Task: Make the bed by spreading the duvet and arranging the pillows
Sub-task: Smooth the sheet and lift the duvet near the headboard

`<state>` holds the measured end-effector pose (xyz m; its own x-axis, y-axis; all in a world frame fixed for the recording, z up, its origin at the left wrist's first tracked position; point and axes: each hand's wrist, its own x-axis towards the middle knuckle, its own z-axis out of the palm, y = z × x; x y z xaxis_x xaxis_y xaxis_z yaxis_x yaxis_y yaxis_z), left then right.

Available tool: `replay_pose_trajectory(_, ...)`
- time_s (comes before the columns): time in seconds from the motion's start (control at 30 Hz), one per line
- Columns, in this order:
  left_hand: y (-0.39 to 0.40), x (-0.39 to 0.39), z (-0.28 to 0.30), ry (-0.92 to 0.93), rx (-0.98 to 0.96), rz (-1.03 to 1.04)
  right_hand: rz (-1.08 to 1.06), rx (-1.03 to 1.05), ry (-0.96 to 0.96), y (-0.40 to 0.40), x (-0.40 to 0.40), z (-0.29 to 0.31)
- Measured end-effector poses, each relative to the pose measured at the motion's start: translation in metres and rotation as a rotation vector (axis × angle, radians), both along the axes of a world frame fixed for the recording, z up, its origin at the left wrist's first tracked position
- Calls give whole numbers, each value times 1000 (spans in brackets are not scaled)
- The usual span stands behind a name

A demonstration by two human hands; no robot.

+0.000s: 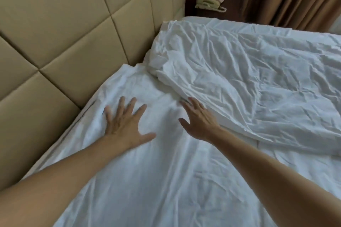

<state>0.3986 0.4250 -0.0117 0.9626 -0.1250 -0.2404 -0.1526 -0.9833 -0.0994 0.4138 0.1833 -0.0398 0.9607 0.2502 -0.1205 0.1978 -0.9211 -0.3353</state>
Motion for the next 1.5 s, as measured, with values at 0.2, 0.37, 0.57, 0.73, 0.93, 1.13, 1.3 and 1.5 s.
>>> replay_pose_trajectory(0.2,51,18,-19,242,-230,74,-132,-43,101,75,75,0)
replay_pose_trajectory(0.37,63,25,-53,258,-262,35,-133,-43,50,95,114,-3)
replay_pose_trajectory(0.57,69,29,-77,249,-262,18,-99,130,-300,96,130,17)
replay_pose_trajectory(0.73,68,32,-86,236,-251,28,-169,390,-364,77,139,60)
replay_pose_trajectory(0.93,65,28,-81,236,-259,36,241,-98,66,90,85,8)
replay_pose_trajectory(1.13,63,26,-71,128,-237,24,75,-238,334,121,53,-23)
replay_pose_trajectory(1.3,64,1,-57,8,-256,-49,28,-302,612,144,32,-17)
replay_pose_trajectory(1.5,95,-64,-63,-412,-328,60,12,-357,660,173,0,-4)
